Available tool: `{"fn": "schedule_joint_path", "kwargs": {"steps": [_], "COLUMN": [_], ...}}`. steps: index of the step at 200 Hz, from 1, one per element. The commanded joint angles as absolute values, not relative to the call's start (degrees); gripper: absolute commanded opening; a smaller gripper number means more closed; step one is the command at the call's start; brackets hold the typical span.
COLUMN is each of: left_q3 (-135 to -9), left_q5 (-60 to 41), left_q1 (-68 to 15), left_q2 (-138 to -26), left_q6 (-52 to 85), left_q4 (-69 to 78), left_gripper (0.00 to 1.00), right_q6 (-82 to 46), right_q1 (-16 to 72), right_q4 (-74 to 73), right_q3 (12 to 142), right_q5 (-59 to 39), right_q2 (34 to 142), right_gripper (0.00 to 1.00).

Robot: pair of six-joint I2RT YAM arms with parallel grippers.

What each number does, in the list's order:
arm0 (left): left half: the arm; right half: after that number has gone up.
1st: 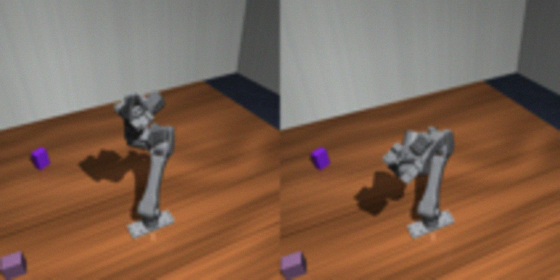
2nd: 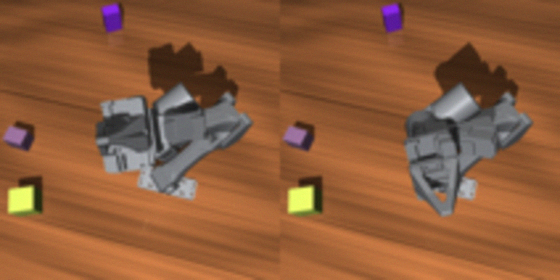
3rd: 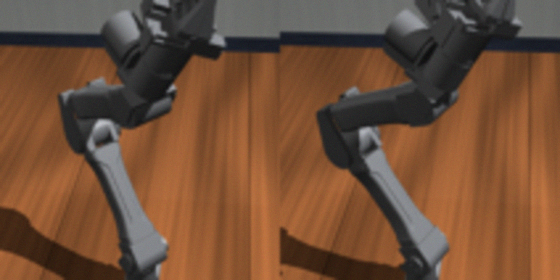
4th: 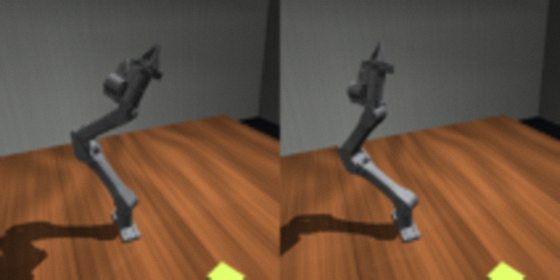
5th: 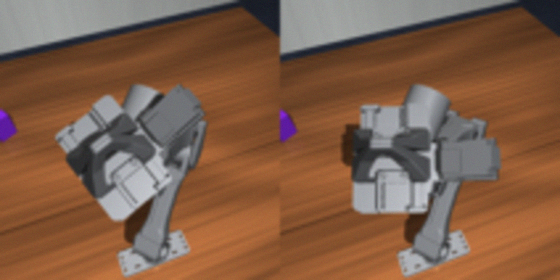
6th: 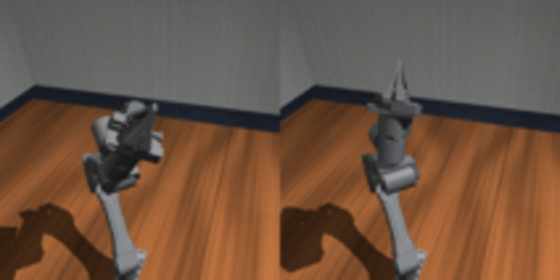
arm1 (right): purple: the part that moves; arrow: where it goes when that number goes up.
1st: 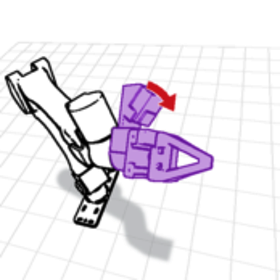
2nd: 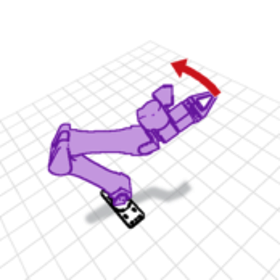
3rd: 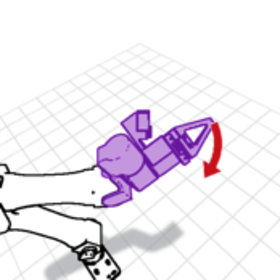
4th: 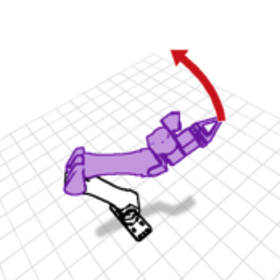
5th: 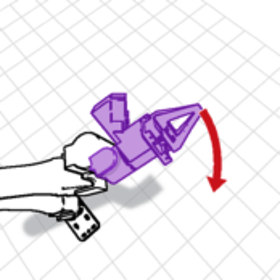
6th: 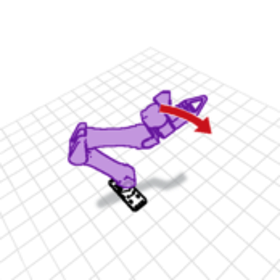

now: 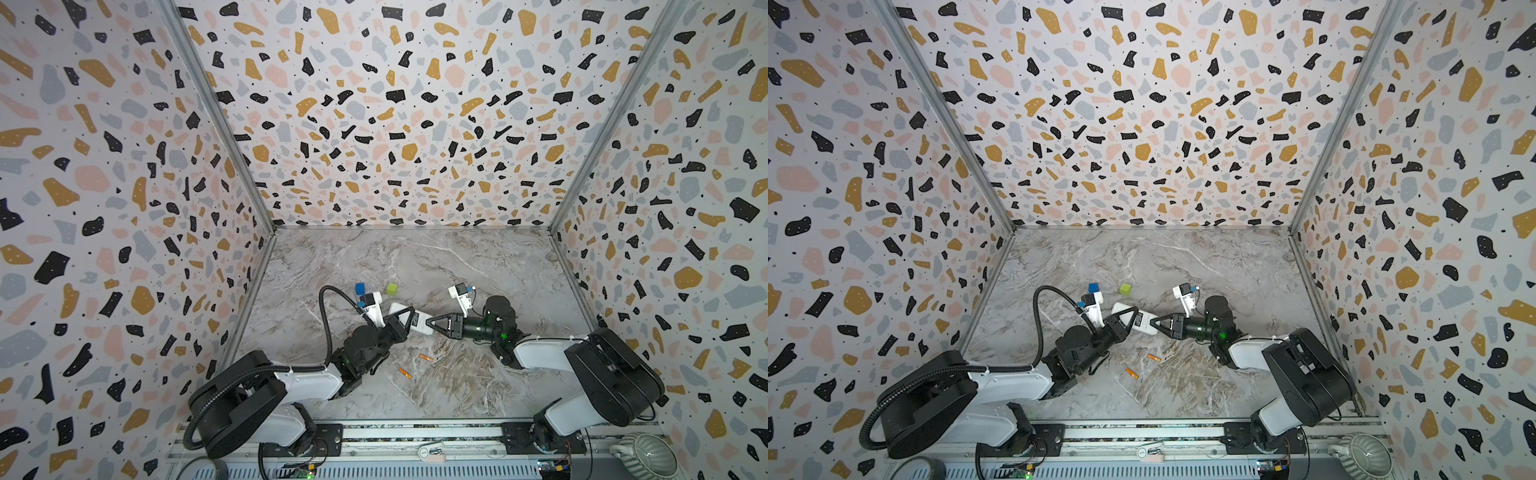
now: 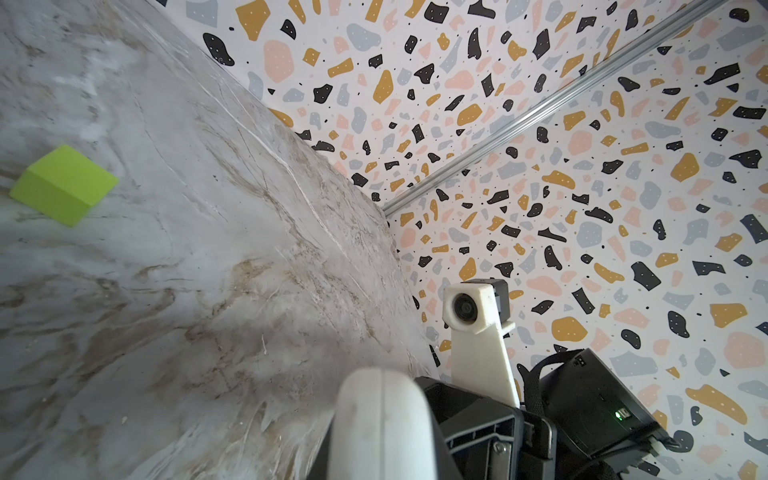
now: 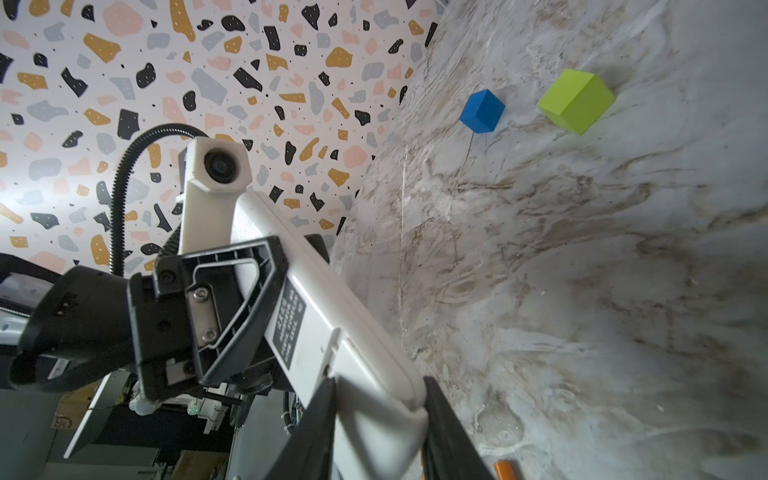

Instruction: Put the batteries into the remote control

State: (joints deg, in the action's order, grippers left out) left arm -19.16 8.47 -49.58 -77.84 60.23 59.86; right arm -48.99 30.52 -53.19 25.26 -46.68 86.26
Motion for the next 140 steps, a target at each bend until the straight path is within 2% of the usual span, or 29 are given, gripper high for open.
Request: {"fn": "schedule_joint_path", "kwargs": {"steps": [1, 140], "left_q3": [-19.80, -19.25], "left_q5": [6.15, 10.26], "left_q1": [-50.32, -50.27], "left_q2": [-77.67, -78.43], "left_q6": [60.56, 60.21], "left_q4": [64.78, 61.10], "left_gripper": [0.00, 0.00], "right_q6": [-47.22, -46.11], "right_q1": [31.99, 30.06], "right_q4": [-54.79, -53.04], "right_q3": [24.98, 22.68], "right_q5": [-47.86, -47.55], "right_q2": [86.04, 82.51], "right_gripper": [0.28, 0.26]}}
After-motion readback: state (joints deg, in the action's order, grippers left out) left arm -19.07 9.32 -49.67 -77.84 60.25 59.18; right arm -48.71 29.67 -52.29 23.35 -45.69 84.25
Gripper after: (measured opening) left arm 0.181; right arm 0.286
